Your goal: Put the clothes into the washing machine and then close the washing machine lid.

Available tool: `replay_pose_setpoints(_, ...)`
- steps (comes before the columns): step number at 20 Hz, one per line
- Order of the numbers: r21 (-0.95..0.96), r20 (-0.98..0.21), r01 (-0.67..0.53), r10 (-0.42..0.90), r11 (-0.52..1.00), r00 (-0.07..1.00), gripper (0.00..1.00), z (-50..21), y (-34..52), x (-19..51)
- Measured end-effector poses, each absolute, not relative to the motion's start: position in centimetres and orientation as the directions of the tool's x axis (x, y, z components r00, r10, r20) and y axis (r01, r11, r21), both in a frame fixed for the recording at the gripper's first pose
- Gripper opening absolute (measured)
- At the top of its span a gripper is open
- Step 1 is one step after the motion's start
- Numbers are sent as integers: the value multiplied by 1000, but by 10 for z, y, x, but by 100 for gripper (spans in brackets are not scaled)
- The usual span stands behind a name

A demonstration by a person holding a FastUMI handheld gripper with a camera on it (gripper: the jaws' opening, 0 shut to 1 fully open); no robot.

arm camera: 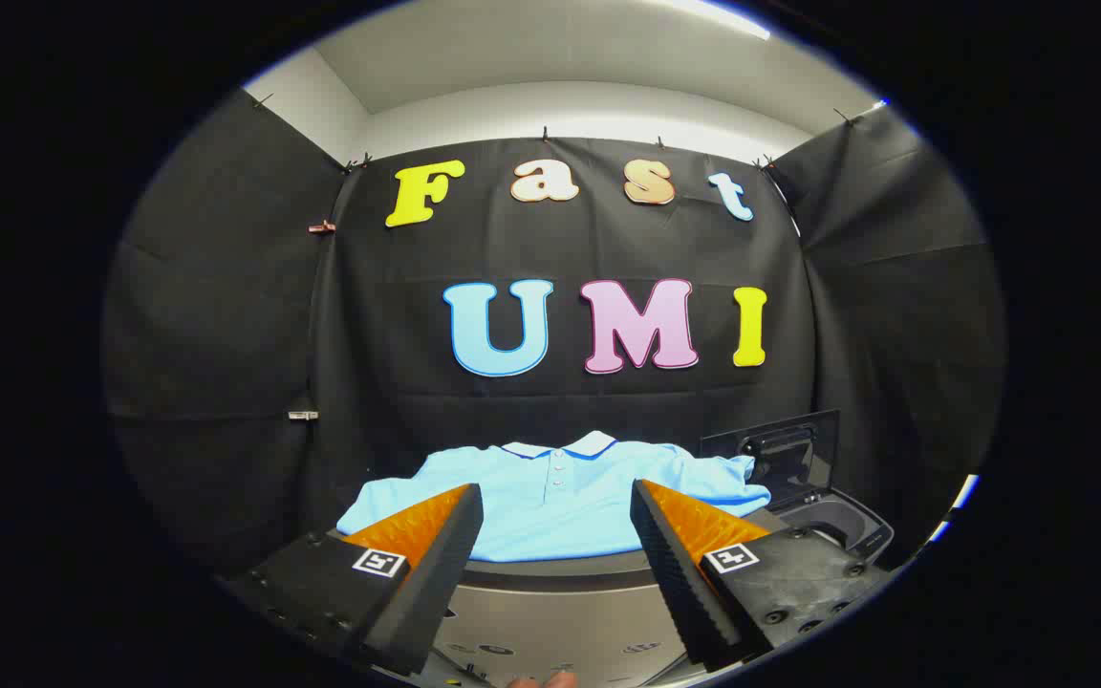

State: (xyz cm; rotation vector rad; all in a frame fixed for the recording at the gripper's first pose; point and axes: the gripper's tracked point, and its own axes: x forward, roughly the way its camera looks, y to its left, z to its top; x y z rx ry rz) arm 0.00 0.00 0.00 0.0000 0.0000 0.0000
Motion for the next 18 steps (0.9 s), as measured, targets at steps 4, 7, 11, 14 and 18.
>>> replay_pose_setpoints(4, -3, 2, 1, -1, 1000, 1000, 97, 1, 0, -1)
replay_pose_setpoints(7, 0, -1, -1, 1, 1000, 1000, 97, -1, 3, -1)
replay_pose_setpoints(11, -7, -8, 3, -3, 1000, 1000, 97, -5, 1, -3)
replay_pose_setpoints(14, -14, -12, -6, 5, 1000, 1000, 97, -7, 4, -4)
replay_pose_setpoints(18, -12, -9, -10, 10, 1000, 1000, 97, -6, 3, -4)
